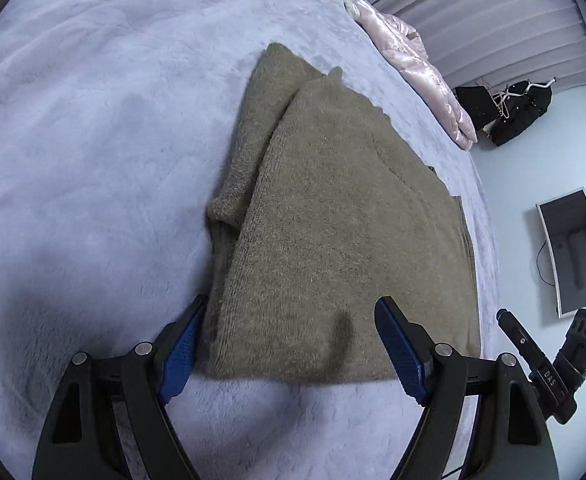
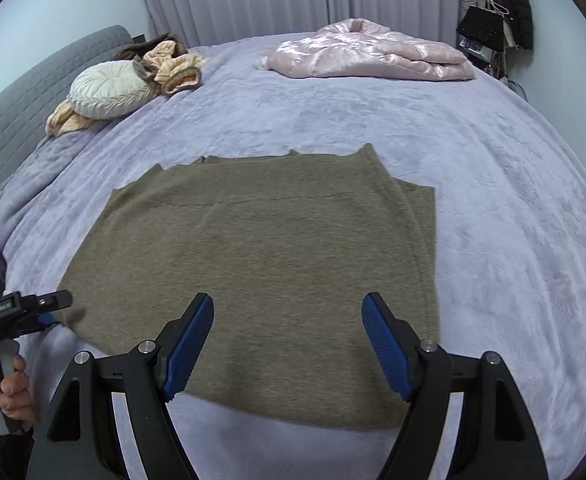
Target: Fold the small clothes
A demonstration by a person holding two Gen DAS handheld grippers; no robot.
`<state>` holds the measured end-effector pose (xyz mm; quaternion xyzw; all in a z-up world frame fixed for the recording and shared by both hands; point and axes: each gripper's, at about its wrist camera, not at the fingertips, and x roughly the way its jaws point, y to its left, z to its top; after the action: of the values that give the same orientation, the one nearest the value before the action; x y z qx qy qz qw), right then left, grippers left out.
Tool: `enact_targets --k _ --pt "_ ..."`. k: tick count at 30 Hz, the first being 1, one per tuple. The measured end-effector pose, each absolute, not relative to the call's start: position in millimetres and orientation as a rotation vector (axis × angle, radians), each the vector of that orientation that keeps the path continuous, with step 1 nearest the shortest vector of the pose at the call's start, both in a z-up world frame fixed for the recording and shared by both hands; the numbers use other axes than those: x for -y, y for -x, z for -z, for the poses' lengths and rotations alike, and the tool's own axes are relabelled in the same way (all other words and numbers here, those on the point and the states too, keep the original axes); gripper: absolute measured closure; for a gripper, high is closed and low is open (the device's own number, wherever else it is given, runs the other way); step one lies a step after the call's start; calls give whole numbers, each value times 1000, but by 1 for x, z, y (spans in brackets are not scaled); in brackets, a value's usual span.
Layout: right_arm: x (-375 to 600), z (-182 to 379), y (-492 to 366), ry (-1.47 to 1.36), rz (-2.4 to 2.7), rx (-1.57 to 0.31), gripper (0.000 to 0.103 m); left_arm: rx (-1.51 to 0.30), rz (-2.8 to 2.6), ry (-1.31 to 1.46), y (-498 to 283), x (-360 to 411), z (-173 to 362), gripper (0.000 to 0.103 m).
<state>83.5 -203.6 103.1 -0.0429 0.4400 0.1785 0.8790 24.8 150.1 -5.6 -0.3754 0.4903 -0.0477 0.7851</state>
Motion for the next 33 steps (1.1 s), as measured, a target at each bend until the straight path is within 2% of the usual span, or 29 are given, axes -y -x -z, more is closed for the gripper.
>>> enact_targets --k 7,13,14,15,16,17,22,25,29,33 --pt "155 -96 -72 170 -433 -944 23 -963 240 935 -11 -173 18 21" --pt "124 -94 -81 220 -454 -961 23 -957 258 965 -35 -172 19 21" --pt "118 -95 -84 225 -457 -961 23 -959 256 930 -40 -166 15 28" --pt "111 -97 -87 225 -467 -961 23 -952 262 900 -41 -161 11 44" --pt "104 -100 -90 225 -474 -962 23 -958 271 877 -41 -157 11 83" --pt "97 -103 -94 228 -477 -960 23 -969 279 879 -41 -153 15 86" --pt "48 -108 -127 262 -486 -1008 23 -905 278 907 -31 -155 24 86" --pt "-2 -99 -150 308 -504 -1070 23 -861 252 833 -28 -148 22 86" --pt "-70 -75 -171 388 -520 -1182 23 -845 213 747 -23 -139 18 86" --pt "-122 -45 -189 474 -427 -1253 23 -844 232 780 -24 -143 24 86"
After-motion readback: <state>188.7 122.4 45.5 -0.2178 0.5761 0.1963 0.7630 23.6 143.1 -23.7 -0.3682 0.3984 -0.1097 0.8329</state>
